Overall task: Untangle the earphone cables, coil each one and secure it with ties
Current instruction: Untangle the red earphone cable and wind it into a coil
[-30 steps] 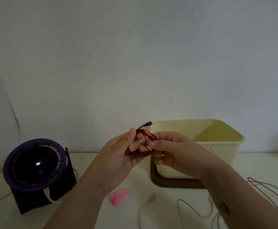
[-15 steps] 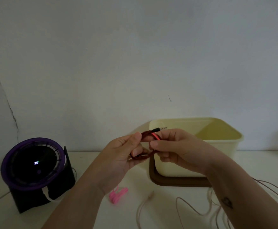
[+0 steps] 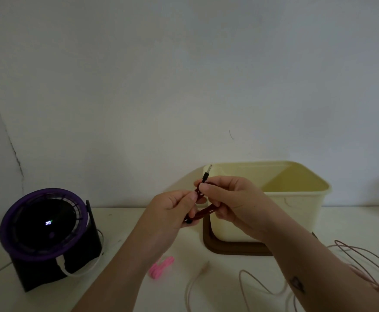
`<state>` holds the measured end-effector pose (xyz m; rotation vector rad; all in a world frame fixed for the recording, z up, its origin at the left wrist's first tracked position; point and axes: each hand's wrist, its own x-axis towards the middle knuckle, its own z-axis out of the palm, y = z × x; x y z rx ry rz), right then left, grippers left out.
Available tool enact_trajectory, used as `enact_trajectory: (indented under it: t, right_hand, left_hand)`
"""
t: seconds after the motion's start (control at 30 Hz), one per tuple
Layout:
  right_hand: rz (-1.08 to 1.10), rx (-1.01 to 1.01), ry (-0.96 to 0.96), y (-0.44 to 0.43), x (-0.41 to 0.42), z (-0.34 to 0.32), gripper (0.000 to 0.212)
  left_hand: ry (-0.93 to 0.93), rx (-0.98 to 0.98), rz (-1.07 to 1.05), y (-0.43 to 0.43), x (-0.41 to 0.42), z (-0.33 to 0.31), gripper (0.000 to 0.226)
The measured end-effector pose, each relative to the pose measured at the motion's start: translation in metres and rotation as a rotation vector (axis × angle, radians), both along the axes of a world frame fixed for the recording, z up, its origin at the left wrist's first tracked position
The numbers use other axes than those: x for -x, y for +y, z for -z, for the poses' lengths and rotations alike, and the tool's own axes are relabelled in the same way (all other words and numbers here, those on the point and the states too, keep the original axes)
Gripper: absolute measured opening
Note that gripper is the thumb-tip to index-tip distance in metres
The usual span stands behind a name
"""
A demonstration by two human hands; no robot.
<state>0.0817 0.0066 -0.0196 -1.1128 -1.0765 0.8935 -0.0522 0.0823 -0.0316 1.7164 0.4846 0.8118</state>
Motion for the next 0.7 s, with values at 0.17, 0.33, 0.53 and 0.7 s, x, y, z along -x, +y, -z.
enact_trajectory:
  t: [0.17,0.33,0.53,0.7]
  right_hand:
    - [-0.075,-0.007,0.170,0.000,0.000,0.000,0.008]
    - [0.015,0.017,-0.076,-0.002,0.005,0.000,0.010]
    - [0.056,0.012,-0.009,0.003,0.000,0.004,0.008]
    - [0.052,0.015,-0.112,0.001,-0.008,0.004,0.009]
  left_hand:
    - [-0.106,0.354,0.146,-0.001,0.003,-0.003,0.026]
    - [0.003,0.164,0.047,-0.004,0.003,-0.003,0.030]
    - [-0.002,0.237,0.108,0.002,0.008,-0.004,0.029]
    - [-0.119,0.360,0.137,0.003,0.008,-0.005,0.029]
